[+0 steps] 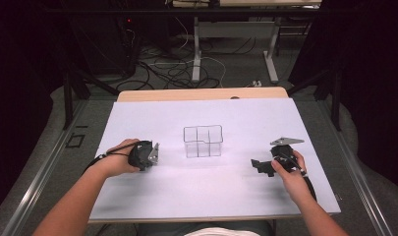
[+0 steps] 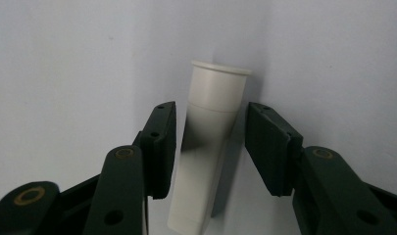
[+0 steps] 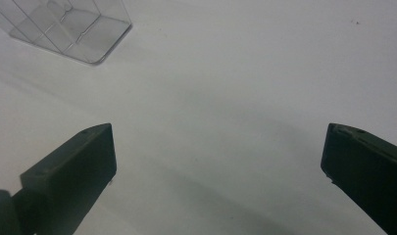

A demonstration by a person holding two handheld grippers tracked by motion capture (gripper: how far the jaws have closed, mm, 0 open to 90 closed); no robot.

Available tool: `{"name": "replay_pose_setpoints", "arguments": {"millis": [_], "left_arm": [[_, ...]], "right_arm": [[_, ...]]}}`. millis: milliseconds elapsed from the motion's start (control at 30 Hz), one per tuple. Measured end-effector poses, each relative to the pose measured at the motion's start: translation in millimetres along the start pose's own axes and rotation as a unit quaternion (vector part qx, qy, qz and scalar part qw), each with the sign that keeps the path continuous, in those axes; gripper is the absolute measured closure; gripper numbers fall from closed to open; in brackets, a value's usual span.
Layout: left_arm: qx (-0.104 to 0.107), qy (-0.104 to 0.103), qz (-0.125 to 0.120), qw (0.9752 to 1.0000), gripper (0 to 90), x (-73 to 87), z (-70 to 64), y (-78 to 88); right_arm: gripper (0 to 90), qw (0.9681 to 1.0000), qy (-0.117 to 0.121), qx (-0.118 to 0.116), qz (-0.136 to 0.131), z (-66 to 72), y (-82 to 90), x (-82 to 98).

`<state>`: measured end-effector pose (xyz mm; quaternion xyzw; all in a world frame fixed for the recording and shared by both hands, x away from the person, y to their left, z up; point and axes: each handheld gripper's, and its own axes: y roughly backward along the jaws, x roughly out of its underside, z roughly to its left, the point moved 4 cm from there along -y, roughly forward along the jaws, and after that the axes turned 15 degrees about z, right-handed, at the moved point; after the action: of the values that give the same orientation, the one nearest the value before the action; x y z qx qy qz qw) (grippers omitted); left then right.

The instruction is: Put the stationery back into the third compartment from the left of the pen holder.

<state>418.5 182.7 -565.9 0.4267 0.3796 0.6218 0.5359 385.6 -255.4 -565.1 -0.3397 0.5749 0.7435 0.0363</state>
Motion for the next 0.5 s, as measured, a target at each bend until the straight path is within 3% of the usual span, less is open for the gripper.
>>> {"name": "replay_pose_setpoints", "arguments": {"millis": [500], "left_arm": [[-0.009, -0.016, 0.004, 0.9998, 64.5, -1.4, 0.4, -1.1]], "right_arm": [[0.0, 1.0000, 0.007, -0.004, 0.004, 2.1, -1.4, 0.4]]}}
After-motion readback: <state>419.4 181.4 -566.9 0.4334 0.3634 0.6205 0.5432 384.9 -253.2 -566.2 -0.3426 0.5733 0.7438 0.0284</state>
